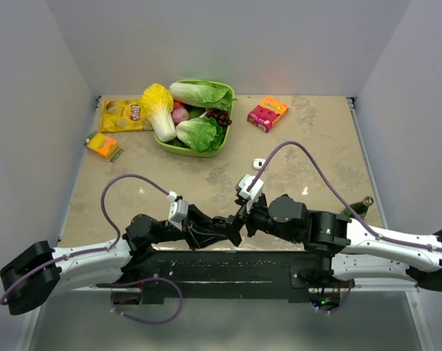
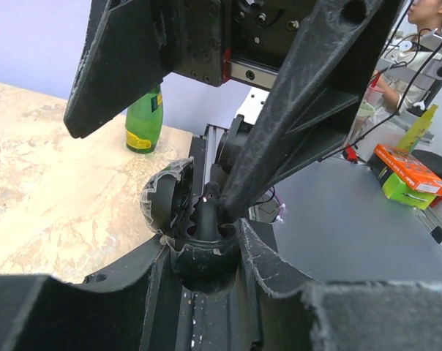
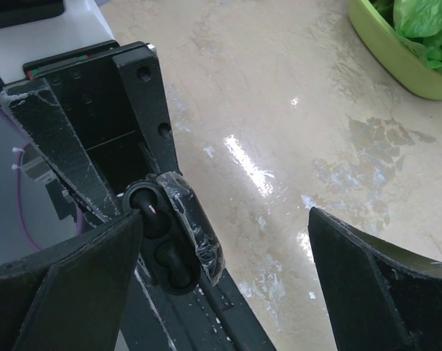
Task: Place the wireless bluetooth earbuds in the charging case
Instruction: Close the charging case.
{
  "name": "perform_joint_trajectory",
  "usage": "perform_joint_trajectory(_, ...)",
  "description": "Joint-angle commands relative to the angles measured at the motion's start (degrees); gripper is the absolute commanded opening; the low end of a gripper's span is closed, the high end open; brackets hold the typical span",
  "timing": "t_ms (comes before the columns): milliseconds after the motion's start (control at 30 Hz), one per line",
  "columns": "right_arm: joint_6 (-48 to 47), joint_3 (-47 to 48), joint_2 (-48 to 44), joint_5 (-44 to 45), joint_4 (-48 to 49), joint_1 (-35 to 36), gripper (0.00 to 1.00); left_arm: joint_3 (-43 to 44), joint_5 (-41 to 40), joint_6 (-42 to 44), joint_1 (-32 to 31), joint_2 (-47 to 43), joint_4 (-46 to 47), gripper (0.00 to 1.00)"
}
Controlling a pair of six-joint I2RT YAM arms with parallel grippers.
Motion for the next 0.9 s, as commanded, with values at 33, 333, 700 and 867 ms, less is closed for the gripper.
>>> perform_joint_trajectory(33, -0.54, -0.03, -3.51, -4.12, 4.0, -0.16, 0.98, 2.07, -1.79, 1.43, -0.47, -0.31, 1.39, 0.0)
perform_joint_trajectory(333, 3.24, 0.58, -8.09, 10.8, 1.82, -0.25, 0.73, 1.37, -1.1, 1.78, -0.47, -0.39, 1.91, 0.0)
perform_joint_trajectory(700, 4.12, 1.64, -0.89, 10.4, -2.32, -0.16, 0.0, 0.23, 1.89, 2.75, -1.17, -1.28, 6.22, 0.0)
perform_joint_trajectory(867, 1.4, 1.29, -0.35, 3.19, 0.13, -0.25, 0.0, 0.49, 1.72, 2.48, -1.34, -0.4, 6.66, 0.0)
